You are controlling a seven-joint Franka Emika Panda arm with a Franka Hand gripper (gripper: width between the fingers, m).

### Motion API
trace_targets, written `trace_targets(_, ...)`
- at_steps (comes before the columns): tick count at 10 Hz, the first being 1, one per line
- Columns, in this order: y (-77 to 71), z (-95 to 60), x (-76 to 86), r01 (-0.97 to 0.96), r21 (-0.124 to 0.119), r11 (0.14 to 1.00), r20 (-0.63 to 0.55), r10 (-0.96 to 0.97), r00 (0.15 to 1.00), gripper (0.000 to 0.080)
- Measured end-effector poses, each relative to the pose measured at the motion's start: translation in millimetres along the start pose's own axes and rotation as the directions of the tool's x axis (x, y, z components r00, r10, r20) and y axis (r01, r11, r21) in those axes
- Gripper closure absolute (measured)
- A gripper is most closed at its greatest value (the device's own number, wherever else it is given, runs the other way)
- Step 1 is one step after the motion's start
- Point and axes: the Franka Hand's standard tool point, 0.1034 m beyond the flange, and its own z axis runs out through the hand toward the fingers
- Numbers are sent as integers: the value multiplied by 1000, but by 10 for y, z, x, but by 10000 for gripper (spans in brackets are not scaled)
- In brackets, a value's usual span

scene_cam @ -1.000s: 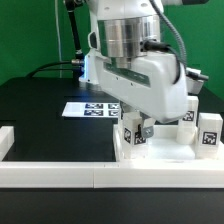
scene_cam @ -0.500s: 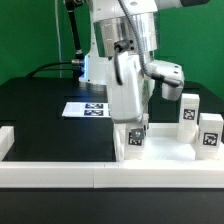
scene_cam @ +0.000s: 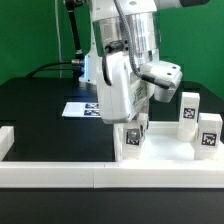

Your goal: Assemble square table

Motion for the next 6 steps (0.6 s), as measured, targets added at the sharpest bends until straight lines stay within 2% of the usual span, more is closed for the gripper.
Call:
trace_targets(1,2,-5,-12,6,1,1000,1,-6,1000,325)
trace_targets(2,11,-49,-58,28,5,1000,5,-28,1000,190)
trace_targets(5,57,-445,-233,67,43,997,34,-69,997,152)
trace_targets(6,58,-551,-303,74,48,996,46,-76,996,152)
